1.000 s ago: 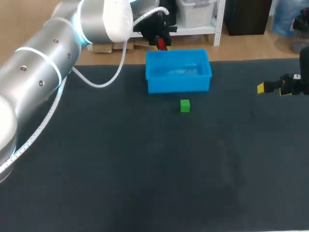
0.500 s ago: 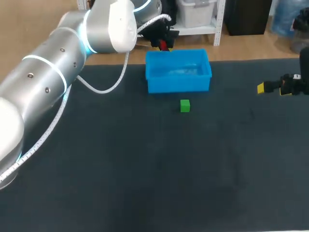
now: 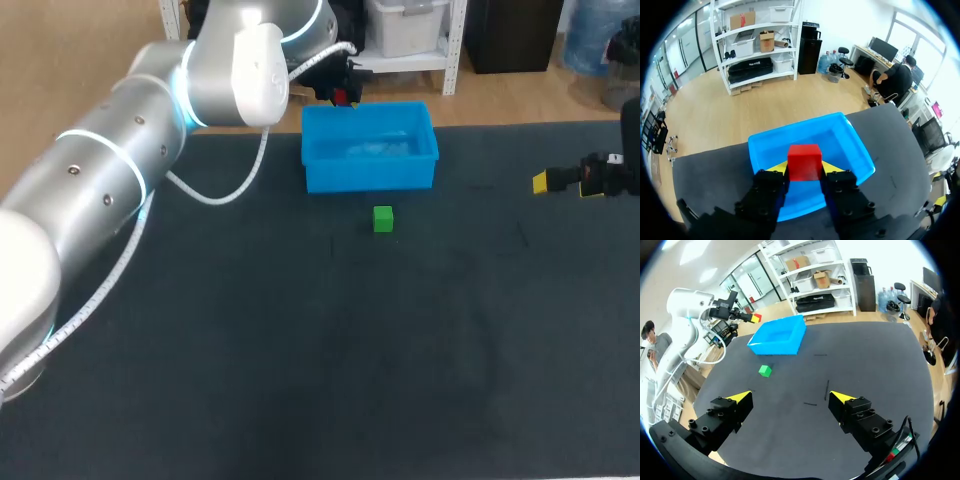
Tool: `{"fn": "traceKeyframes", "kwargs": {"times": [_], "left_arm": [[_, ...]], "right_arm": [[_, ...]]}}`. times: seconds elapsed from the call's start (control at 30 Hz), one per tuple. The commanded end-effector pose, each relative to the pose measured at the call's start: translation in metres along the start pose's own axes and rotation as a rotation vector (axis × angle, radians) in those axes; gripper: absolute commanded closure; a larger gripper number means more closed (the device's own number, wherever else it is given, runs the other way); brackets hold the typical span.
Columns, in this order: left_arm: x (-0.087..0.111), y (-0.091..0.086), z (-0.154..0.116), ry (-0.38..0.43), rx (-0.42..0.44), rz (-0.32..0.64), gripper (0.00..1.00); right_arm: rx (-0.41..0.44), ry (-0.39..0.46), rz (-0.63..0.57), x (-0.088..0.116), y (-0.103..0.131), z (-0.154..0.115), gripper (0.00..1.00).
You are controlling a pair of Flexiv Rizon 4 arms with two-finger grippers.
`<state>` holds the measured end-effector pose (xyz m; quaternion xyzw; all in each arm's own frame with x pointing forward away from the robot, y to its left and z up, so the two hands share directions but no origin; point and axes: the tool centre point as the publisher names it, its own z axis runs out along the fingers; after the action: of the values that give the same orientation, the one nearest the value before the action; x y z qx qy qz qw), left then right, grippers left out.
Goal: Use the left arm to pick the red cube and place it into the blue plastic box first, then use the right arm to grasp the green cube and put it into the same blue plastic box after the first action is fully finished.
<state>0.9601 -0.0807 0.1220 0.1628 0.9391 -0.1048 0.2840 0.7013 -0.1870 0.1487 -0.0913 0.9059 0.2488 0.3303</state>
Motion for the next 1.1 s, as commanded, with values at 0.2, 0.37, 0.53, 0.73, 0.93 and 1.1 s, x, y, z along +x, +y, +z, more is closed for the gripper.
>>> {"fn": "traceKeyframes", "kwargs": {"times": [0.2,0.37,0.53,0.73,0.93,1.1], "left_arm": [[-0.033,0.000,0.012,0.357,0.001,0.007,1.00],[-0.028,0.005,0.011,0.361,-0.020,-0.003,0.00],[-0.027,0.009,0.009,0.360,-0.028,-0.011,0.00],[-0.028,0.009,0.006,0.354,-0.028,-0.013,0.00],[-0.024,0.006,0.001,0.346,-0.020,-0.012,0.00],[-0.016,0.004,-0.011,0.314,0.021,-0.016,0.00]], "right_arm": [[0.002,0.001,0.000,0.000,0.000,0.000,0.00],[0.002,0.001,0.000,0.000,0.000,0.000,0.00],[0.002,0.001,0.000,0.000,0.000,0.000,0.00],[0.002,0.001,0.000,0.000,0.000,0.000,0.00],[0.002,0.001,0.000,0.000,0.000,0.000,0.00],[0.002,0.001,0.000,0.000,0.000,0.000,0.00]]}}
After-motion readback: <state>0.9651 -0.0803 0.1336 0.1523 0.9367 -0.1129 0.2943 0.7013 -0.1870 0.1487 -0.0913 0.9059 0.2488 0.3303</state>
